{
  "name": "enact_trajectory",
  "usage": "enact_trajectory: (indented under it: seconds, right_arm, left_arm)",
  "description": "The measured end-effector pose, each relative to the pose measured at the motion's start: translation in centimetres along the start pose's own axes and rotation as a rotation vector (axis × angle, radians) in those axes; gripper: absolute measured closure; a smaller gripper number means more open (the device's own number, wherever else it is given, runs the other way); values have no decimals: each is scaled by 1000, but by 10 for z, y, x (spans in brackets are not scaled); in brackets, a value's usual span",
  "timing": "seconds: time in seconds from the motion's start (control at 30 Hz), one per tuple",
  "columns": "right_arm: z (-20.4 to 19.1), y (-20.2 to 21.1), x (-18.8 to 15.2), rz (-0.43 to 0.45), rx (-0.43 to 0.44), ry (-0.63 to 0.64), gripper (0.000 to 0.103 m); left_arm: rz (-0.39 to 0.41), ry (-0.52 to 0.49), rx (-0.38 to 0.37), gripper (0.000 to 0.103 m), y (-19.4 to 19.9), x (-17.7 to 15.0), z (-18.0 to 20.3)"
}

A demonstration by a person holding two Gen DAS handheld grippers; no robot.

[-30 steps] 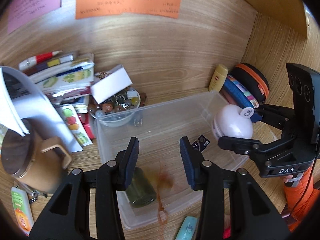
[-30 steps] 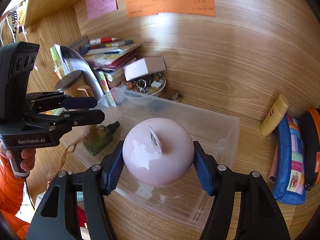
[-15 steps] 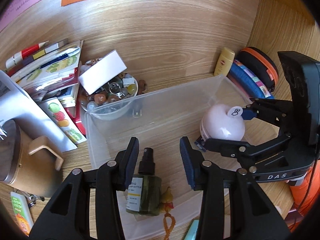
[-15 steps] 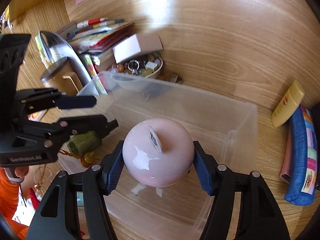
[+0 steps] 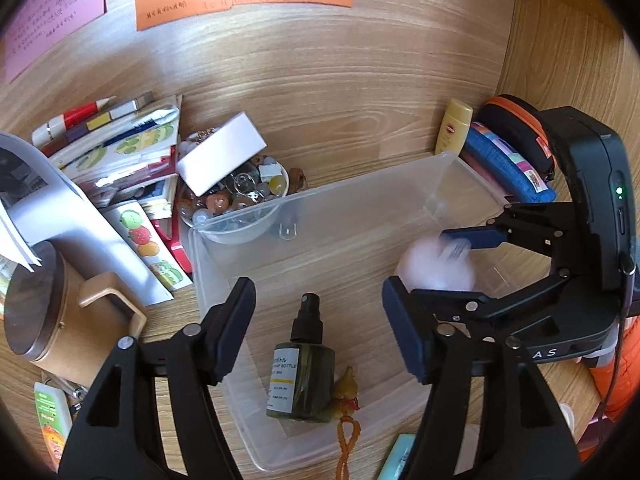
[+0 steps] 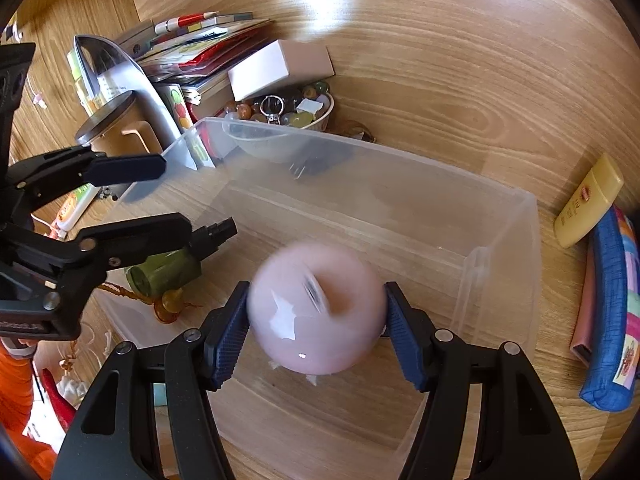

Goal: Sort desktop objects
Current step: 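Carry the pink container and gourd charm over the clear plastic box, then open both tools to release the pink container and charm into the box, then withdraw both tools toward the cream tub and red pouch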

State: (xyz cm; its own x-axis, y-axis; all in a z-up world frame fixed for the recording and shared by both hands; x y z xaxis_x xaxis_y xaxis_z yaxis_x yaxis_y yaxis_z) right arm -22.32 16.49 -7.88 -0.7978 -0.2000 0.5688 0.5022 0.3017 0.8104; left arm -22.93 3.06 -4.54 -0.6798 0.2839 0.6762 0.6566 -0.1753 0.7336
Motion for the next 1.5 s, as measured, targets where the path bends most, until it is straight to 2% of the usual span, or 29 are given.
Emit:
enact_trajectory:
  seconds: [0.13, 0.27, 0.43, 0.53, 0.67, 0.83, 0.93, 1.17, 1.5]
  right_arm:
    - [-4, 8, 2, 34, -3, 18, 32]
    - [-7, 13, 4, 64, -50, 58, 30]
    - [-8, 20, 6, 78, -55, 69, 29]
    - [-11, 27, 6, 88, -62, 82, 19]
    - [-16, 41, 3, 102, -69, 102, 19]
    - [-24, 59, -6, 129, -111, 140, 18]
    - [-29, 69, -12, 143, -133, 164, 18]
    - [-42, 100, -35, 205, -177, 219, 18]
    - [-48, 130, -63, 259, -183, 210, 17]
  left_arm:
    - [11, -4, 7, 35, 5, 0, 0]
    - [22, -5, 17, 31, 10, 1, 0]
    - [44, -6, 34, 29, 22, 1, 0]
    - [59, -8, 50, 22, 30, 1, 0]
    - [84, -12, 66, 14, 42, -2, 1]
    - [104, -7, 75, 12, 59, -7, 3]
    - [108, 3, 76, 8, 65, -11, 3]
    - [108, 18, 89, 7, 77, -24, 7]
    - [113, 59, 117, 4, 100, -48, 11]
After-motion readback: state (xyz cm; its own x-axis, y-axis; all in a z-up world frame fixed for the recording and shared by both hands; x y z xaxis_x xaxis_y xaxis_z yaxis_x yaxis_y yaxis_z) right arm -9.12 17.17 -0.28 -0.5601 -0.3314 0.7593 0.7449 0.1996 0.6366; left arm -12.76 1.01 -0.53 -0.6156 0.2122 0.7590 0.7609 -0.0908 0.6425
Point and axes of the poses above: each gripper's, at about its wrist camera, not at the fingertips, and y roughly against the way its jaws point, z to its right, x to its top, the point moved 5 cm from there along -y, roughly the way its jaws point, and after that the axes turned 7 degrees about -y, right-handed, at the moved point
